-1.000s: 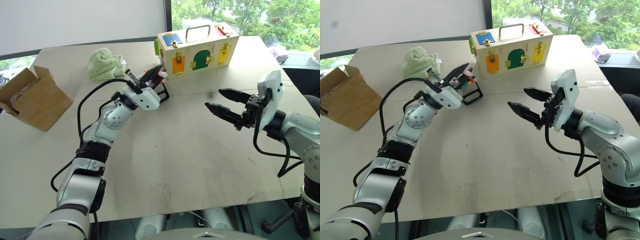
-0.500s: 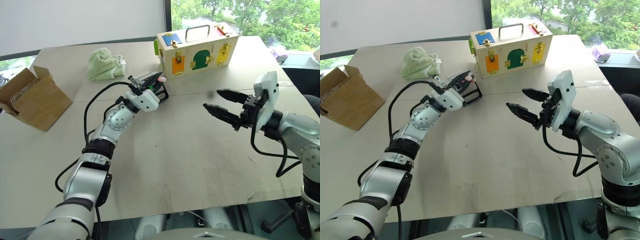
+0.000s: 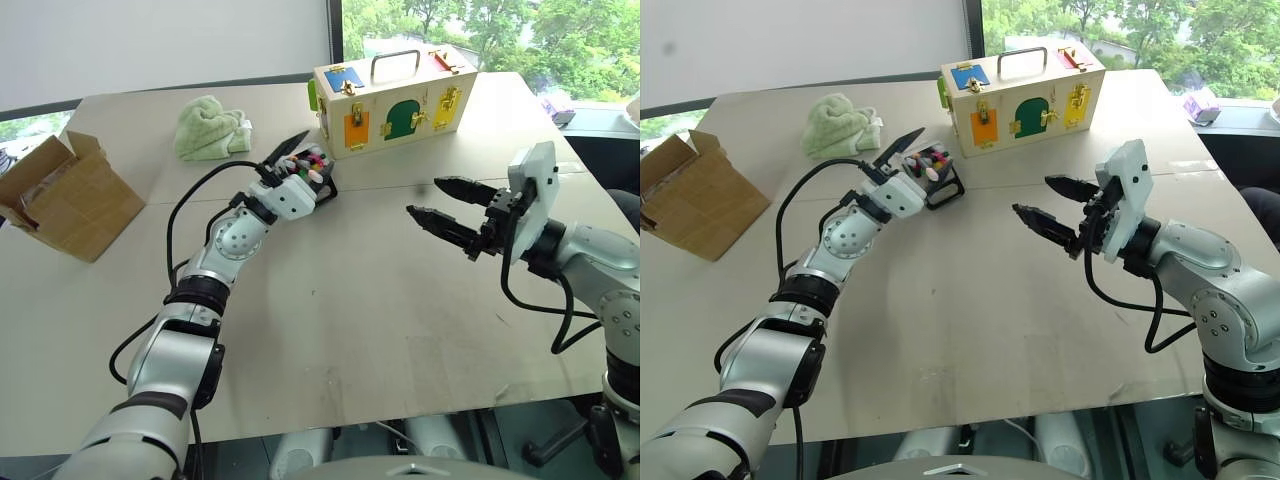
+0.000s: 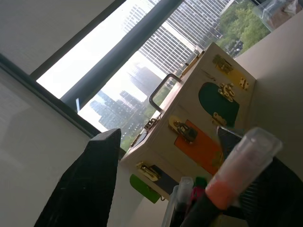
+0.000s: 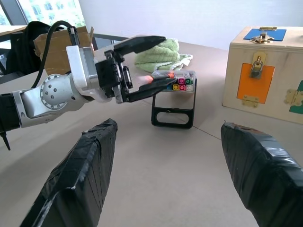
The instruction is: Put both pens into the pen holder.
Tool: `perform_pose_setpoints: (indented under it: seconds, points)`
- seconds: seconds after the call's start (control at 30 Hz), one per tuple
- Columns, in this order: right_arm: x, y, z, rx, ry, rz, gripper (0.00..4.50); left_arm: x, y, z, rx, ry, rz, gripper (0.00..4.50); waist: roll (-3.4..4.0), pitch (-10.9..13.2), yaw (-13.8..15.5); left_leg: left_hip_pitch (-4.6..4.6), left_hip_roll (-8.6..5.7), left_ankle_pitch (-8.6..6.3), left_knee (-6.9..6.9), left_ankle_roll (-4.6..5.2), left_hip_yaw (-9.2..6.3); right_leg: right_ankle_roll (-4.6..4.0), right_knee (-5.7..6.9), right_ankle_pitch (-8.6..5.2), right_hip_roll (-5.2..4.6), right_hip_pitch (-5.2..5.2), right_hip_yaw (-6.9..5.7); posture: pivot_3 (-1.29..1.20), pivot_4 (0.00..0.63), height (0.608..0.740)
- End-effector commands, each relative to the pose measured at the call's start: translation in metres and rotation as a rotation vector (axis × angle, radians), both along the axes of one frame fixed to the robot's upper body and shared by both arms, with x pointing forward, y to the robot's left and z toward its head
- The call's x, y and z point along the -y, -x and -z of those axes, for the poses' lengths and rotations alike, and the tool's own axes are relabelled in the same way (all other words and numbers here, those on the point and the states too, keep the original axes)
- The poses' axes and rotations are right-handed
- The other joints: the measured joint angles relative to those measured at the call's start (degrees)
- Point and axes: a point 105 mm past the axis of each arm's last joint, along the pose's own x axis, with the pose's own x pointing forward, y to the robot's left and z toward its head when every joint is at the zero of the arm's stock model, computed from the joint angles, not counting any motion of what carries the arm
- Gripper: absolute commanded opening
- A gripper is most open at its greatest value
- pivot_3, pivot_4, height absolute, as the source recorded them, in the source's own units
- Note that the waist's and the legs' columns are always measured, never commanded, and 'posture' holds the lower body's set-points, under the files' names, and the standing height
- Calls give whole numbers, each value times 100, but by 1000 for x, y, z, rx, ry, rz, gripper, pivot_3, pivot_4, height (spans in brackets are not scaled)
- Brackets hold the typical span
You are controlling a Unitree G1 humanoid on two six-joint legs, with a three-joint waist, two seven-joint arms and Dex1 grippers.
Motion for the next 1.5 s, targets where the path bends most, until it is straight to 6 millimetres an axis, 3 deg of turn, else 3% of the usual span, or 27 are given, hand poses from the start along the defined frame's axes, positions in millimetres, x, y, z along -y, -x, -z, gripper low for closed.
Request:
perform_pose_setpoints:
  seconds: [0.03, 0.43, 0.53, 0.67, 1.0, 1.13, 1.2, 1.33, 1.5]
  points:
    - [-2, 5, -7, 49, 1, -15, 3734, 1, 1, -14, 50, 18, -2, 4409, 0, 0, 0, 0, 0, 0, 0, 0, 0, 0, 0, 0, 0, 0, 0, 0, 150, 740]
    - [-5, 2, -7, 50, -1, -32, 3734, 4, 4, -21, 58, 34, 11, 4409, 0, 0, -2, -1, 0, 0, 8, 0, 0, 0, 4, 0, 0, 0, 0, 0, 150, 740]
    - [-6, 2, -6, 48, -2, -34, 3734, -4, -5, -21, 5, 86, -40, 4409, 0, -1, -2, -5, 0, 0, 18, 0, -3, 0, 6, 0, 0, 0, 0, 0, 150, 740]
    - [-7, 2, -4, 46, -6, -35, 3734, -12, -18, -7, -98, 117, -109, 4409, 1, -1, -9, -11, 0, 0, 36, 1, -6, 0, 13, 0, 3, -1, -3, 0, 150, 740]
    - [-4, 2, -2, 50, -13, -8, 3734, 15, -7, -14, -76, 129, 6, 4409, 1, -1, 5, -57, -7, -1, 83, 1, -47, 4, 21, 3, -1, -14, -39, 0, 150, 740]
    - [0, 2, 5, 37, -3, 6, 3734, 23, 10, -14, -113, 157, 114, 4409, 2, -4, -5, -58, -7, -1, 81, 1, -49, 4, 21, 3, -1, -15, -37, 0, 150, 740]
    - [6, 3, 20, 26, 40, 22, 3734, 21, 26, -7, -206, 212, 185, 4409, 3, -5, -14, -58, -6, -1, 79, 0, -48, 3, 18, 3, -2, -16, -32, 0, 150, 740]
    - [22, 9, 61, -3, 118, 34, 3734, 6, 76, 27, -552, 339, 307, 4409, 5, -12, -110, -56, 0, -1, 71, 1, -47, 3, 8, 2, -1, -15, -21, 0, 150, 740]
    - [50, 13, 103, -9, 178, 56, 3734, -32, 138, 71, -920, 446, 217, 4409, 12, -9, -148, -32, 9, -13, 69, 21, -43, 2, 15, 3, 3, 0, -14, 0, 150, 740]
